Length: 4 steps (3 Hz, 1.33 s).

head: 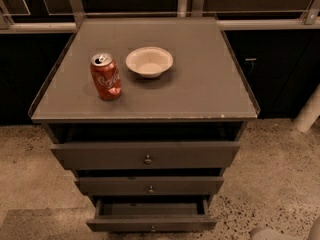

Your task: Open bottom drawer

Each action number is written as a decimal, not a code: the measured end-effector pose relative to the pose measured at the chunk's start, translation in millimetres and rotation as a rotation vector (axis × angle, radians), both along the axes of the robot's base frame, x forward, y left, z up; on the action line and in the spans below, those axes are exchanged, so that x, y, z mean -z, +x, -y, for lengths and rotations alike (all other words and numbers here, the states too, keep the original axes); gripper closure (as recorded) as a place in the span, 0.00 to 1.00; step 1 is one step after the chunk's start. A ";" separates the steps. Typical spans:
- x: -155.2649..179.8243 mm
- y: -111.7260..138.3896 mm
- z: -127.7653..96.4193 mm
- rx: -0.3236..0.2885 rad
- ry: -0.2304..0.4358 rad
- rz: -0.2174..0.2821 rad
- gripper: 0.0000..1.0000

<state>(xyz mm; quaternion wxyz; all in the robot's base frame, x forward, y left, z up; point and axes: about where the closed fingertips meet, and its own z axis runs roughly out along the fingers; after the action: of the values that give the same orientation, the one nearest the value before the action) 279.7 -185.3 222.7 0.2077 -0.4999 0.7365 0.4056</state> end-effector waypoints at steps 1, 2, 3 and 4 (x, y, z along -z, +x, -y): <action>0.3 0.5 -1.0 -0.001 0.002 0.001 0.00; -17.1 26.2 -3.7 -0.065 -0.018 0.051 0.00; -34.2 65.0 -6.0 -0.136 -0.047 0.098 0.00; -30.6 97.0 -1.2 -0.152 -0.042 0.097 0.00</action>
Offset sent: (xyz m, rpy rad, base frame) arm 0.0700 0.0033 0.0452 -0.0561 -0.1340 0.1607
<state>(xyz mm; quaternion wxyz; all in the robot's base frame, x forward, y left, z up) 376.8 -184.1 253.2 0.2011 -0.5778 0.6938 0.3798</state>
